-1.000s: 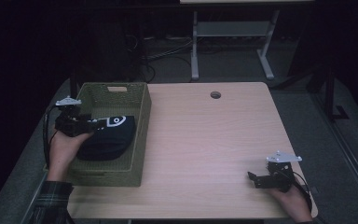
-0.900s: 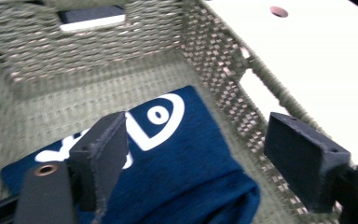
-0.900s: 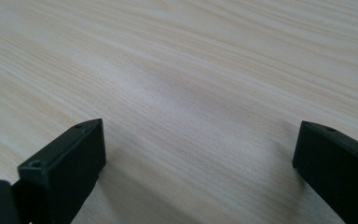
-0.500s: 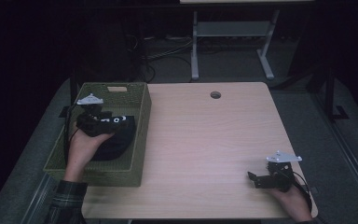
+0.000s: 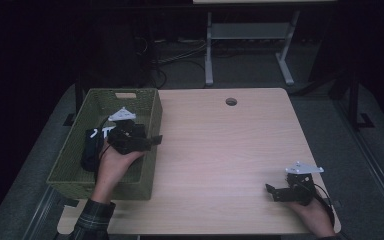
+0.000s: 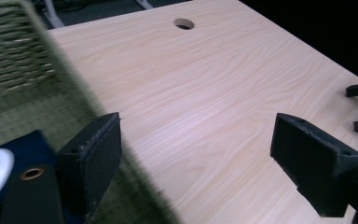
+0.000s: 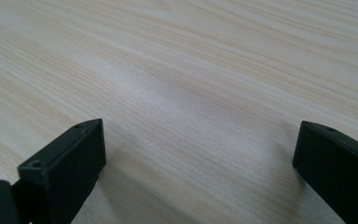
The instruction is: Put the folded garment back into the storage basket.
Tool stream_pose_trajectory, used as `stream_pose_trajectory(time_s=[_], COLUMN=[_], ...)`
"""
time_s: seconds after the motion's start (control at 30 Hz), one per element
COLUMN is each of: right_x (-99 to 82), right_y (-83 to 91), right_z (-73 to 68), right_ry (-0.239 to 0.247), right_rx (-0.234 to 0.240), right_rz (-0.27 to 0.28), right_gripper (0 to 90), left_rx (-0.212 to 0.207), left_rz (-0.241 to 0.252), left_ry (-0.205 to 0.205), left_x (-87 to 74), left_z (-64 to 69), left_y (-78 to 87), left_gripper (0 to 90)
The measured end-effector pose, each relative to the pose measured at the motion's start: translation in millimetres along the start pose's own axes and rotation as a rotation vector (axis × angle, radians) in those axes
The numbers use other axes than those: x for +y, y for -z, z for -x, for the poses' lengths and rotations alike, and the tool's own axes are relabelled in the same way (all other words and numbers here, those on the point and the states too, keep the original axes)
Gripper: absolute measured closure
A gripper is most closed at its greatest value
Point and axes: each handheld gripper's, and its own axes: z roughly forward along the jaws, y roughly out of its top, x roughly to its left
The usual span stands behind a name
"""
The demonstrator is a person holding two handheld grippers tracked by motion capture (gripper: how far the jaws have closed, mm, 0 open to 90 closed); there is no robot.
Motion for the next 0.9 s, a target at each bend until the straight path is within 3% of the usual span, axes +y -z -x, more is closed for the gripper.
stream_pose_trajectory(time_s=[0.37, 0.67, 0.9], right_x=[0.0, 0.0, 0.0], right_y=[0.2, 0.1, 0.1], right_z=[-0.1, -0.1, -0.2], right_ry=[-0.001, -0.002, -0.002], right_rx=[0.0, 0.002, 0.002], right_rz=[0.0, 0.0, 0.0], right_gripper=[2.0, 2.0, 2.0], left_rx=[-0.055, -0.075, -0.091], left_rz=[0.017, -0.024, -0.064], left_ry=[-0.042, -0.095, -0.131], left_x=[1.4, -6.5, -20.0], left_z=[40.3, 72.3, 87.9], left_y=[-20.6, -43.7, -65.1], left_gripper=[16.1, 16.1, 16.1])
